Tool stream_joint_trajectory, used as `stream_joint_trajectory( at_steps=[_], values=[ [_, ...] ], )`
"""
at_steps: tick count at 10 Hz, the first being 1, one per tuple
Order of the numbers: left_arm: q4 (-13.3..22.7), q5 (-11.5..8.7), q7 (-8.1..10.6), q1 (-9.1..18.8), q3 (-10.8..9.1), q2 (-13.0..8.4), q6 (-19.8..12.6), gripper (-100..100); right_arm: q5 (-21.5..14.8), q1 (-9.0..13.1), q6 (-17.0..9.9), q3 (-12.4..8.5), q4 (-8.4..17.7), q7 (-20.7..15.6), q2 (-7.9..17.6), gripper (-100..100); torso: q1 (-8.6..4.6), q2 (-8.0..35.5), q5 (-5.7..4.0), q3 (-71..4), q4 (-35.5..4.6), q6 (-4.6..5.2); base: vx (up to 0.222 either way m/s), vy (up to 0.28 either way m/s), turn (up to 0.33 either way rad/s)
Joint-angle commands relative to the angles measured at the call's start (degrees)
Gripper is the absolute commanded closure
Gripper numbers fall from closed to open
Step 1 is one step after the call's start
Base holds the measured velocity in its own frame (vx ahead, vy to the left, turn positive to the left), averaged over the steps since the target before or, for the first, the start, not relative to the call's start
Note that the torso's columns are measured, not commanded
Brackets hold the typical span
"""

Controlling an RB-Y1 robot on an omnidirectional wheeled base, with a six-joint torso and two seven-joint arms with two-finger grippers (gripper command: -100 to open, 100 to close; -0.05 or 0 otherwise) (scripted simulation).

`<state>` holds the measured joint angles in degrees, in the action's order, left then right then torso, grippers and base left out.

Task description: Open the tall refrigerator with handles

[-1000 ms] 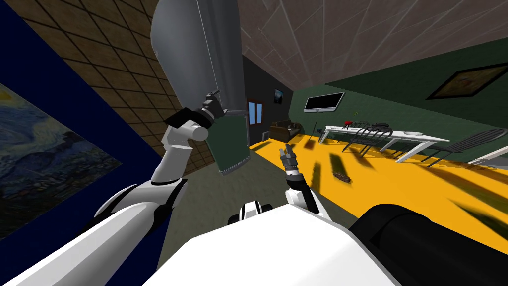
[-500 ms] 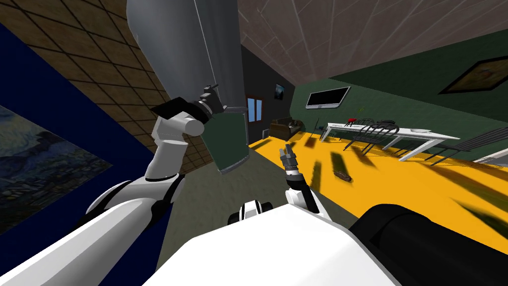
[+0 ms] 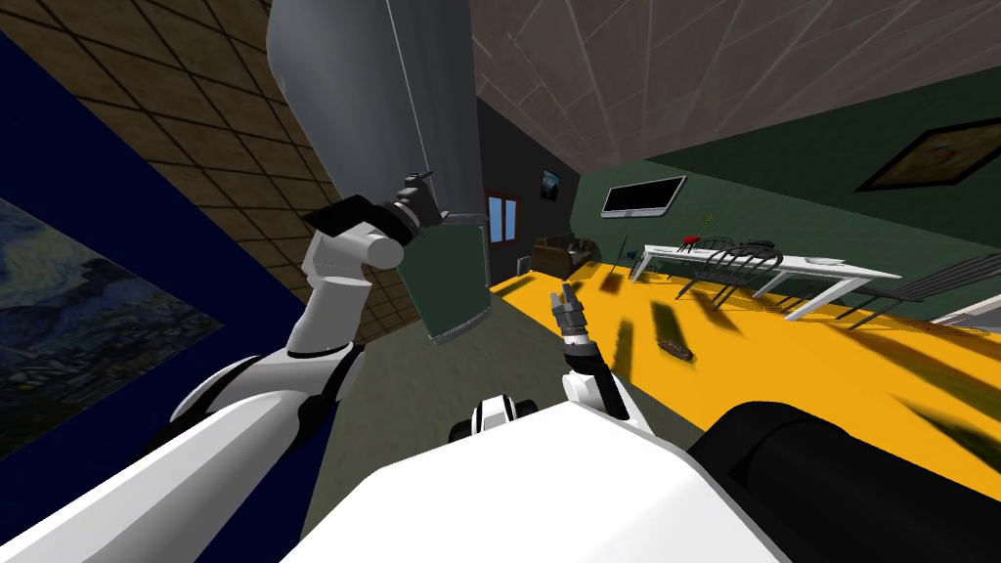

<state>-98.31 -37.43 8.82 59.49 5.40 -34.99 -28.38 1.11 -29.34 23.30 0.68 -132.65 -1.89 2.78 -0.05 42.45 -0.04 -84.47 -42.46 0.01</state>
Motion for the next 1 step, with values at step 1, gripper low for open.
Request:
stream_joint_trajectory(
  at_steps=[1],
  values=[
    [0.04,0.0,0.0,-0.07,0.03,0.0,-0.06,0,0.0,0.0,0.0,0.0,0.0,0.0,0.0,0,-0.04,-0.06,-0.01,-0.04,0.05,0.02,0.0,0.0,0.0]
  ],
)
